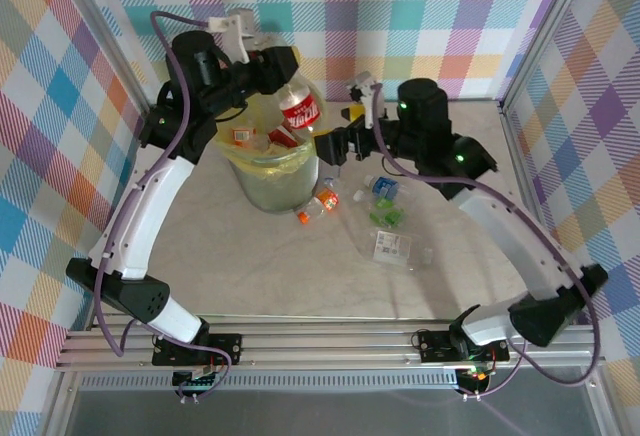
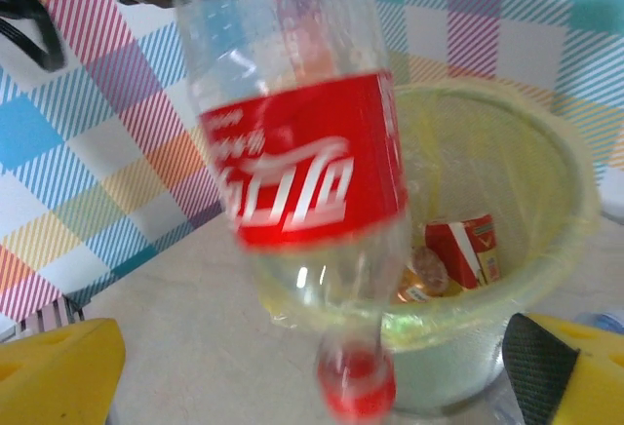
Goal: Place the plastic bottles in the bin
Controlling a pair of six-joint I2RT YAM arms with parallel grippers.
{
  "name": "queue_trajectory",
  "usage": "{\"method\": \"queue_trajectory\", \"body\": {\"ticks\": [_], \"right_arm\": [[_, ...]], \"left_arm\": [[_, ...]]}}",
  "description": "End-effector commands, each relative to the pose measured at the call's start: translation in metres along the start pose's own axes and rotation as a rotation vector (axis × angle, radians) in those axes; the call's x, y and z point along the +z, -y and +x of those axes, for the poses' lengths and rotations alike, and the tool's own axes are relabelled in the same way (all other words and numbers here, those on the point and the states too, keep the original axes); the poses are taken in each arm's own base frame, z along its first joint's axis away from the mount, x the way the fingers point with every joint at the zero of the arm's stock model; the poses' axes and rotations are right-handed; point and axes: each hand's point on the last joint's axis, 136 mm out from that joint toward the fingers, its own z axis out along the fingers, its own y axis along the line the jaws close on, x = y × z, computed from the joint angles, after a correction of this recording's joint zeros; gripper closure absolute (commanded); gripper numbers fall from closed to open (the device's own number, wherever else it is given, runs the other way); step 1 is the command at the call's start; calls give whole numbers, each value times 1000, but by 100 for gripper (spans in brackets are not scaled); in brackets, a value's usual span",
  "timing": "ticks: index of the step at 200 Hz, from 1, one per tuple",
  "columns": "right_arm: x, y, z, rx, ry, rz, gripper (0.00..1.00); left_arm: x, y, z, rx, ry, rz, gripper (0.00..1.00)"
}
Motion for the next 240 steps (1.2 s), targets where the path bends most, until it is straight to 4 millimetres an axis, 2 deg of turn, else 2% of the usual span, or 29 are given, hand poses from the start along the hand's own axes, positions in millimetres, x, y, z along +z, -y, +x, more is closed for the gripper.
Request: {"method": "queue_trajectory", "body": {"ticks": [1, 28, 48, 62, 112, 198, 240], "right_arm": [[-32, 9, -7, 30, 51, 119, 0], [-46, 28, 10, 80, 48, 238, 0], [-48, 35, 23, 65, 42, 267, 0], [-50, 46, 30, 77, 39, 330, 0], [-47, 61, 41, 76, 23, 402, 0], [-47, 68, 56, 83, -6, 436, 0], [-44, 74, 65, 101, -33, 460, 0]], "left_arm": [[-32, 6, -68, 98, 246, -40, 67], [-43, -16, -94, 182, 379, -167, 67], [-41, -35, -100, 231, 425, -236, 67], [-35, -46, -98, 258, 445, -264, 67], [-3, -84, -67, 273, 438, -302, 66], [31, -145, -10, 177, 350, -377, 63], [47, -174, 12, 109, 303, -403, 57]]}}
